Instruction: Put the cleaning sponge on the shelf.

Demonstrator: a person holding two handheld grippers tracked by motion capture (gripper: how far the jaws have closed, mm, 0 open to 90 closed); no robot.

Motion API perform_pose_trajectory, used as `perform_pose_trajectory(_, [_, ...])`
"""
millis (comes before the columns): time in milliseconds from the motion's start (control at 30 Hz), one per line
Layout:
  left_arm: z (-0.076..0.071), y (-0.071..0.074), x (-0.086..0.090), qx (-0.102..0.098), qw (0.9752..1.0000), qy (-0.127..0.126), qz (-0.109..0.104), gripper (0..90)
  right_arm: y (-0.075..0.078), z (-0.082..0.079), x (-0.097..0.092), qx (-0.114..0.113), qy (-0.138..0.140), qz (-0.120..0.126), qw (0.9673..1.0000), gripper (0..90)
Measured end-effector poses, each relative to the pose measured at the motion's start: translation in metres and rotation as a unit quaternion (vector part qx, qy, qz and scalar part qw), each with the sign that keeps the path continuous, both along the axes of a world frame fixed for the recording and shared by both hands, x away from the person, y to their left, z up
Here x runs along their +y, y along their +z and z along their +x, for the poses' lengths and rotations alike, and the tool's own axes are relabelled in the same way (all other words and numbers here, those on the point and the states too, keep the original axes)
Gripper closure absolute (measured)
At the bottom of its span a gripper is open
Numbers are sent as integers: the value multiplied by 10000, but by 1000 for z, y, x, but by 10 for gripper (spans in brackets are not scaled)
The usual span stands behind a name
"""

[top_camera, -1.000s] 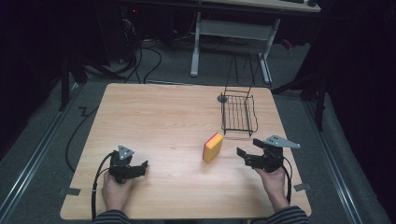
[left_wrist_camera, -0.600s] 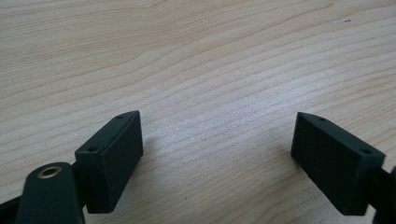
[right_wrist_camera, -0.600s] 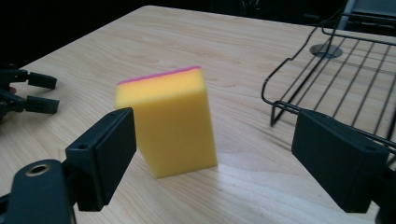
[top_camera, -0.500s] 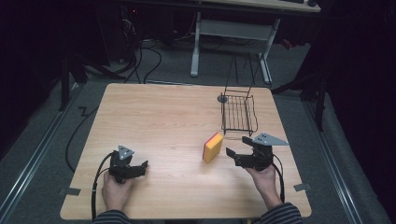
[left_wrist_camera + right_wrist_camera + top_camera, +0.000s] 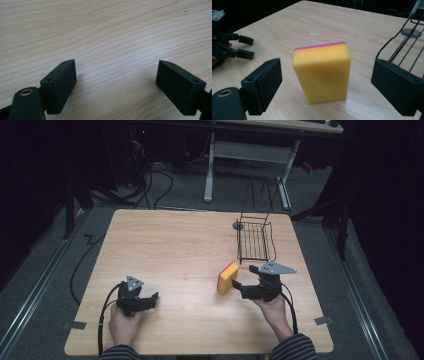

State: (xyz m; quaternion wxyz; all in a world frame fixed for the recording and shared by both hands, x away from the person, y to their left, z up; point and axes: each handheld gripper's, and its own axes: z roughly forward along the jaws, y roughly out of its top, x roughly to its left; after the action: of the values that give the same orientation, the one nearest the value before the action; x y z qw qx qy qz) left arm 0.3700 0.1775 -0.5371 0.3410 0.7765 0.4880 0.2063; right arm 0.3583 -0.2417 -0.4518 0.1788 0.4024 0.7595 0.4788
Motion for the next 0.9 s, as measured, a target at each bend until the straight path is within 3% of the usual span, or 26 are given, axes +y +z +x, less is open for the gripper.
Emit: perform_pose_trajectory(900, [0, 0, 0, 3, 10000, -4, -1, 171, -25, 22, 31, 176, 100, -320, 9993, 44])
